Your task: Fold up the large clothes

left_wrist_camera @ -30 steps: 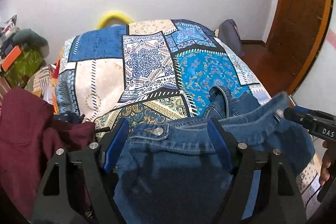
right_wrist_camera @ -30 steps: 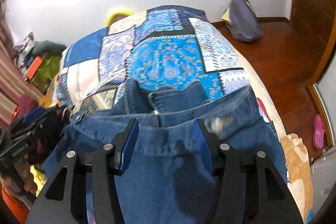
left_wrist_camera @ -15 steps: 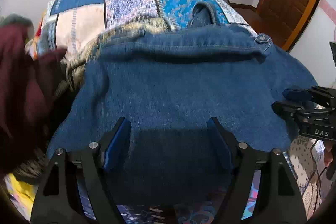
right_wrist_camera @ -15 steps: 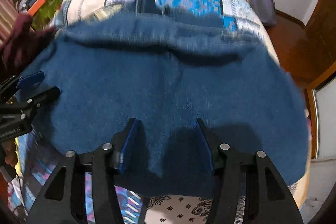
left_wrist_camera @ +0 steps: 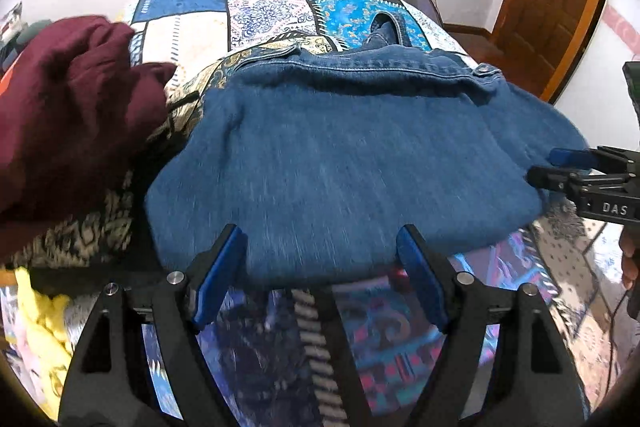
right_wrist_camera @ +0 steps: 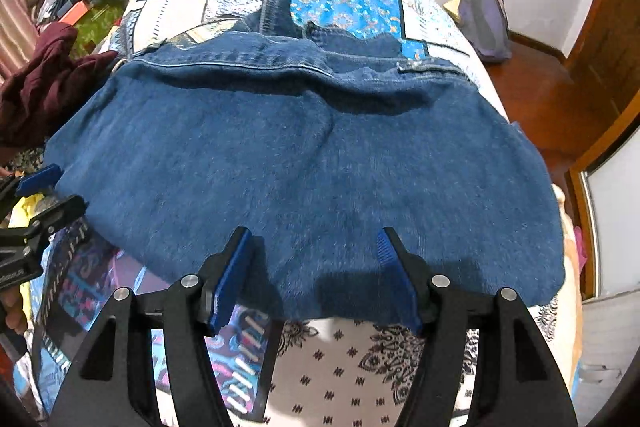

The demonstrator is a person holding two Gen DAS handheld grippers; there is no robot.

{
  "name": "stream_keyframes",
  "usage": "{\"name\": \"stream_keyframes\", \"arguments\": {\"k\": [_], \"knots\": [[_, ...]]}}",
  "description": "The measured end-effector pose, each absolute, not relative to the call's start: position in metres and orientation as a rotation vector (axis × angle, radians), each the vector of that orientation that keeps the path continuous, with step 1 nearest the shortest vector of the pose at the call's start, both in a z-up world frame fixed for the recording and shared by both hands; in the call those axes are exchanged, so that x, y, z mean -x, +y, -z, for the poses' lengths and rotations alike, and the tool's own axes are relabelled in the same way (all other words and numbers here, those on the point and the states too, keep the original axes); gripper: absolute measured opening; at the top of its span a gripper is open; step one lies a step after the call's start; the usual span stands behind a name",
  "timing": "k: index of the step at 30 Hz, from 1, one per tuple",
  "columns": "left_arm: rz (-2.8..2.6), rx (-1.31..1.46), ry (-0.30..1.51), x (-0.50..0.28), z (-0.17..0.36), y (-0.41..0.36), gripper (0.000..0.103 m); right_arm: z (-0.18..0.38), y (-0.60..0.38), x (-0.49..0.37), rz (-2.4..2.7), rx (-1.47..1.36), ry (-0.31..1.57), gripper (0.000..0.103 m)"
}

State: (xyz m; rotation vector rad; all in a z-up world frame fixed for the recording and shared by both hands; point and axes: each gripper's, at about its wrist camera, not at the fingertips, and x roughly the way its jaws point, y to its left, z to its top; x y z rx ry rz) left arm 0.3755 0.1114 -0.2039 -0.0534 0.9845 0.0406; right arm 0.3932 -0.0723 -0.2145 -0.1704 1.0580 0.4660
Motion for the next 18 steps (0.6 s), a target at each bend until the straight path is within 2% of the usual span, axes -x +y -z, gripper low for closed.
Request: {"name": "stream_keyframes", "arguments": {"k": [9, 14, 18], "knots": [[0.015, 0.386, 1.047, -0.358, 0.214, 0.145, 0.079, 0.2, -0.061, -0.379, -0.484, 0.248, 0.933, 0.061], [0.105, 0.545, 1.085, -0.372, 0.234, 0.149, 0.079, 0.223, -0.063, -0.393, -0.451, 0.208, 1.019, 0.06], [0.153, 0.657, 1.066, -0.387, 0.248, 0.156, 0.078, 0.23, -0.071, -0.394, -0.459, 0.135, 1.013, 0.061]]}}
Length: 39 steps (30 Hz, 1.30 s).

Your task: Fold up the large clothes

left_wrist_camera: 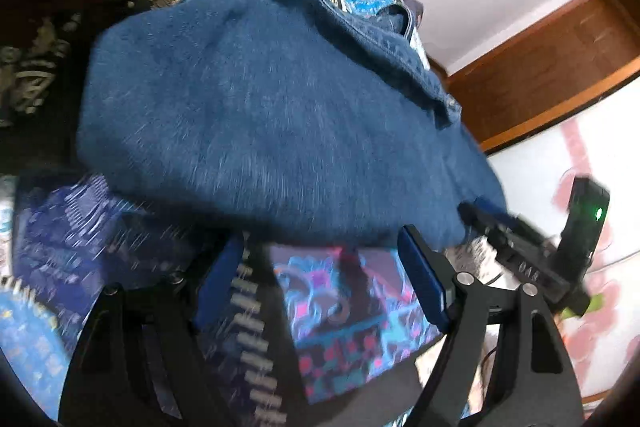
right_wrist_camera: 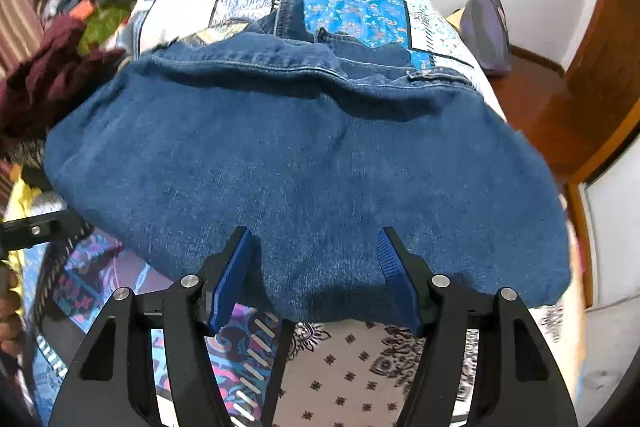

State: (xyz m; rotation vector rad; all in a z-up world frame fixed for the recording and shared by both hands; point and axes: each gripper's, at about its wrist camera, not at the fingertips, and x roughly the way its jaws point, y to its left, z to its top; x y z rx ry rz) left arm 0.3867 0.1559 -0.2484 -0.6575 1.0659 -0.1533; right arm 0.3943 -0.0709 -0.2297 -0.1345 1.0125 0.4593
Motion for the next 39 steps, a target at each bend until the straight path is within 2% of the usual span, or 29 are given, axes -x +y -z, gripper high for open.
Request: {"name": "stream_keyframes", "arguments": {"k": [7, 11, 17, 18, 19, 22, 25, 28, 34, 39], "knots": [[0.13, 0.732, 1.038, -0.414, 0.253, 0.158, 0.079, 0.234, -0.068, -0.395, -0.463, 0.154, 0.993, 0.063], [0.076, 0.808, 1.007, -0.429, 0.256, 0.16, 0.079, 0.239, -0.07, -0.396, -0.453, 0.142, 0.982, 0.07], [0.06, 0.899, 0.986, -0.45, 0.263, 0.167, 0.077, 0.239, -0.074, -0.4, -0.466, 0.105, 1.017, 0.071], [0.045, 0.894, 0.987, -0.451, 0.263, 0.168, 0.07, 0.239, -0.074, -0.4, -0.469, 0.111, 1.021, 0.071], [0.006, 0.868, 0.994, -0.453, 0.261, 0.168, 0.057, 0.239, -0.073, -0.399, -0.471, 0.117, 1.024, 0.071], [-0.105, 0.741, 0.994, -0.455, 0.249, 0.157, 0.042, 0.237, -0.073, -0.398, -0.475, 0.125, 1.044, 0.071], [-0.179, 0.57, 0.958, -0.458, 0.222, 0.135, 0.03, 0.233, -0.076, -0.398, -0.47, 0.112, 1.073, 0.071], [-0.162, 0.524, 0.885, -0.456, 0.185, 0.125, 0.024, 0.223, -0.08, -0.396, -0.46, 0.107, 1.073, 0.071], [-0.122, 0.457, 0.696, -0.443, 0.102, 0.114, 0.02, 0.177, -0.053, -0.385, -0.475, 0.26, 0.944, 0.071], [-0.123, 0.402, 0.584, -0.415, 0.061, 0.118, 0.019, 0.16, -0.013, -0.375, -0.644, 0.142, 0.938, 0.071]]}}
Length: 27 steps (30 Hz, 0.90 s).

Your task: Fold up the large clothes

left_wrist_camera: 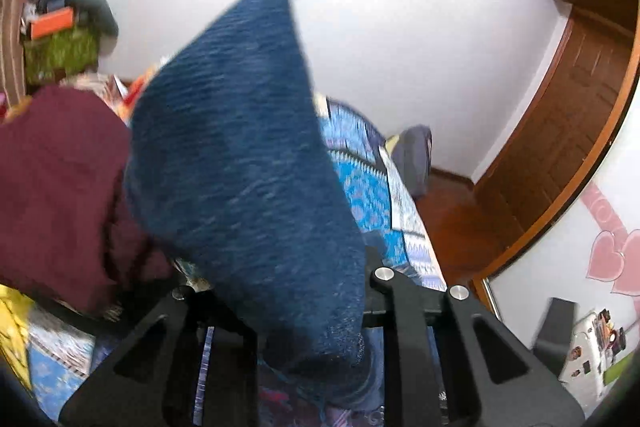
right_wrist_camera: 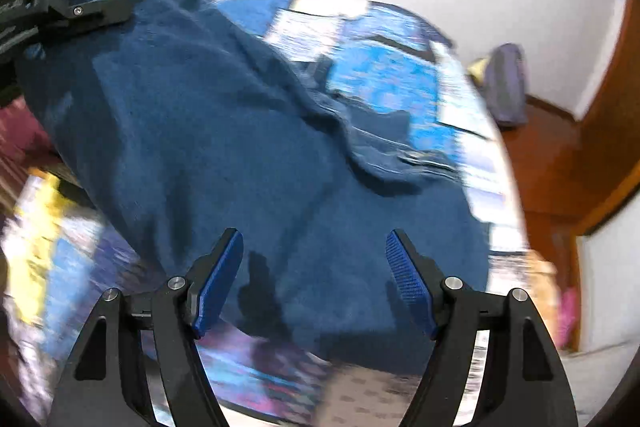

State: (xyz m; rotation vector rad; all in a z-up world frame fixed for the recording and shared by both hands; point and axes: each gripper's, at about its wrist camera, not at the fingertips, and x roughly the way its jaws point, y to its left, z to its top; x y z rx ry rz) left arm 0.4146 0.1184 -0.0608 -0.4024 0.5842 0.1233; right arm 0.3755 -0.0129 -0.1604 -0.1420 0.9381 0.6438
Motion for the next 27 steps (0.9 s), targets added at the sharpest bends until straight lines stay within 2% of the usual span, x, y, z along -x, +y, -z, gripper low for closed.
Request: {"name": "stream_keyframes", "arguments": {"k": [4, 8, 10, 16, 20, 23, 27], "knots": [[-0.173, 0.309, 0.547, -0.395, 0.057, 0.111, 0.019, 0.189, 0.024, -0.372, -0.761, 0.062, 1.02, 0.071], [-0.212, 0.191, 0.596, -0.398, 0.083, 0.102, 0.019, 0.226, 0.034, -0.383, -0.796, -0.03, 1.186, 0.071], [-0.218, 0.163, 0.607, -0.399, 0.09, 0.1, 0.019, 0.229, 0.026, -0.383, -0.806, -0.05, 1.211, 0.069], [-0.143, 0.09, 0.609, -0.413, 0.087, 0.065, 0.019, 0.196, -0.043, -0.38, -0.657, 0.021, 1.056, 0.07], [-0.007, 0.026, 0.635, -0.423, 0.098, 0.012, 0.019, 0.187, -0.12, -0.382, -0.434, 0.051, 0.996, 0.071], [0.096, -0.041, 0.708, -0.436, 0.125, -0.029, 0.02, 0.191, -0.167, -0.381, -0.309, 0.06, 1.015, 0.071], [0.241, -0.189, 0.94, -0.453, 0.191, -0.075, 0.022, 0.201, -0.212, -0.372, -0.217, 0.032, 1.052, 0.071]]}}
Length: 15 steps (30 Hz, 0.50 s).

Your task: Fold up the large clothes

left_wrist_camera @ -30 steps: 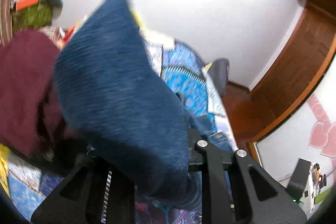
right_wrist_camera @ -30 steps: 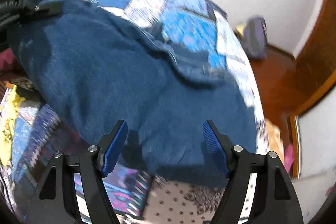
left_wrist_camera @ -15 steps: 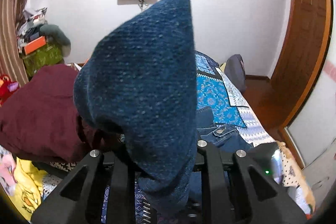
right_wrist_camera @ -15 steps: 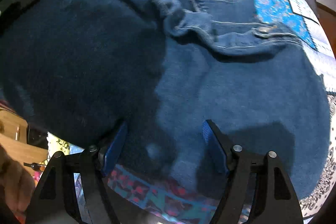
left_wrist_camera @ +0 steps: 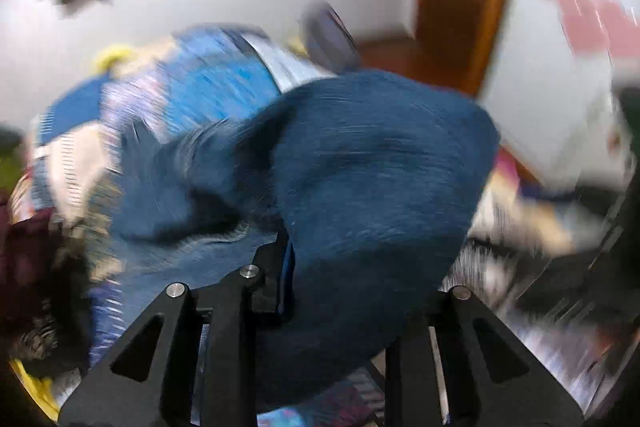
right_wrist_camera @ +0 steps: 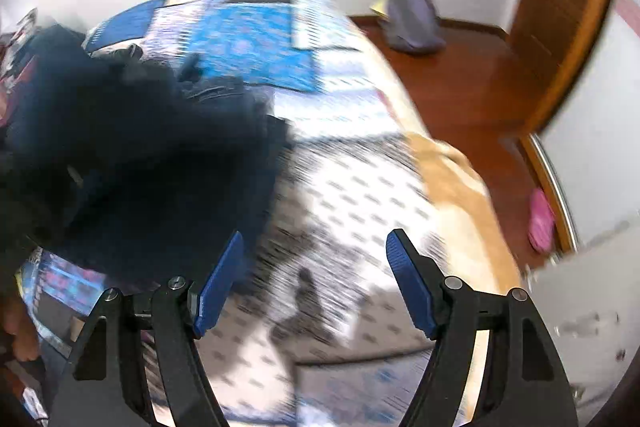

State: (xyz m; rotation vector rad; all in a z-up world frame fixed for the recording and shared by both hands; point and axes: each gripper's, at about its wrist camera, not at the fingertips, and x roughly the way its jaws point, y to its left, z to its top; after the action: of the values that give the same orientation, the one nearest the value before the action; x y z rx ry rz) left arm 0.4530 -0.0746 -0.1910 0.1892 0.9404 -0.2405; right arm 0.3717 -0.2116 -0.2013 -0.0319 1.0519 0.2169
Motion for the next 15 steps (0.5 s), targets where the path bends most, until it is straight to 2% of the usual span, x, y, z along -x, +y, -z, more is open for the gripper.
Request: {"name": "stream_keyframes", "arguments": {"k": [2, 5, 11, 15], "knots": [[0.25, -0.291, 0.967, -0.445, 0.212, -0.086, 0.023, 0.204, -0.222, -0.369, -0.197, 0.024, 1.054, 0.071], [0.253, -0.403, 0.919, -0.429, 0.213, -0.089, 0.025, 0.203, -0.225, -0.365, -0.195, 0.012, 1.048, 0.071], [0.231, -0.29, 0.962, -0.419, 0.179, -0.064, 0.031, 0.181, -0.217, -0.364, -0.241, 0.001, 0.975, 0.071], [0.314, -0.128, 0.953, -0.404, 0.157, -0.052, 0.063, 0.169, -0.204, -0.363, -0.269, 0.031, 0.916, 0.071]]}}
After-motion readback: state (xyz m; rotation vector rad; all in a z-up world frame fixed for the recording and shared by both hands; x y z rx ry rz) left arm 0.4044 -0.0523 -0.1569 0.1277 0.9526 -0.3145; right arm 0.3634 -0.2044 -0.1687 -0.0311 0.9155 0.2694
